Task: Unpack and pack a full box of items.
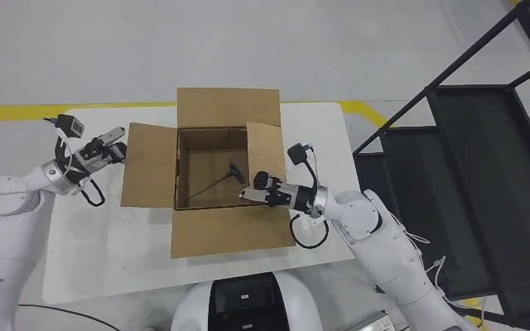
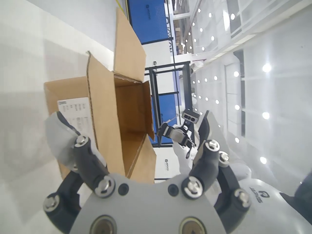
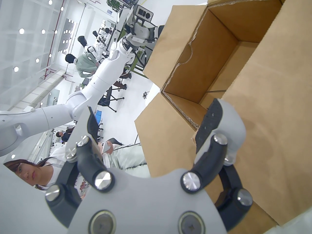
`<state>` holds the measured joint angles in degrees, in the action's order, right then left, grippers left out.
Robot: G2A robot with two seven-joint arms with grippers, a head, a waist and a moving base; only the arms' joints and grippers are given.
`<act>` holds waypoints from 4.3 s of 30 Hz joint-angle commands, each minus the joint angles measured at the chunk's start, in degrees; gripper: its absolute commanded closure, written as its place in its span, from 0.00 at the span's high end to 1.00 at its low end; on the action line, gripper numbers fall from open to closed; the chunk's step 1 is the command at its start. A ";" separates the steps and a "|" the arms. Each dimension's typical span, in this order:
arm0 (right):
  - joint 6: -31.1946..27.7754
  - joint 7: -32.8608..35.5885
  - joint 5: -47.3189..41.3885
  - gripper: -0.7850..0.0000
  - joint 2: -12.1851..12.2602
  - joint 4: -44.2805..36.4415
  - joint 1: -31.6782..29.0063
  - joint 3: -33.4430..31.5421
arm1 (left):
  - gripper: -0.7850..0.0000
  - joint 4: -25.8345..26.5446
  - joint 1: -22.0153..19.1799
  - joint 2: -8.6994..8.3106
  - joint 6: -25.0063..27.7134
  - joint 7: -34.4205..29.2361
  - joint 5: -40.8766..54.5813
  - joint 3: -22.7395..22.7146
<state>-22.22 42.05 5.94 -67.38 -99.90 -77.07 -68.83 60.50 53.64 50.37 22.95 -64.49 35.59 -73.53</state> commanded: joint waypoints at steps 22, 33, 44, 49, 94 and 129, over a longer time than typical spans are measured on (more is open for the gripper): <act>0.00 0.00 0.00 1.00 0.00 0.00 0.00 0.00 | 1.00 1.83 -7.85 2.42 1.43 -7.36 8.33 2.28; 0.00 0.00 0.00 1.00 0.00 0.00 0.00 0.00 | 1.00 3.21 1.97 -1.31 6.36 6.93 -20.42 -6.68; 0.00 0.00 0.00 1.00 0.00 0.00 0.00 0.00 | 1.00 1.67 0.30 1.62 3.02 5.88 -15.16 2.61; 0.00 0.00 0.00 1.00 0.00 0.00 0.00 0.00 | 1.00 3.75 -0.33 1.94 5.30 -0.53 -6.61 2.10; 7.45 -3.00 10.53 1.00 -0.21 2.38 2.41 3.84 | 1.00 6.78 -11.45 4.36 11.44 -5.40 -10.48 21.15; 21.63 8.44 10.14 1.00 3.76 -11.71 -15.23 -14.16 | 1.00 -3.08 -9.56 -0.05 5.06 -10.41 6.62 3.52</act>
<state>-1.71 49.32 16.52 -63.77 -111.25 -91.12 -82.19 56.80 42.97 50.86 28.08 -74.54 41.60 -67.99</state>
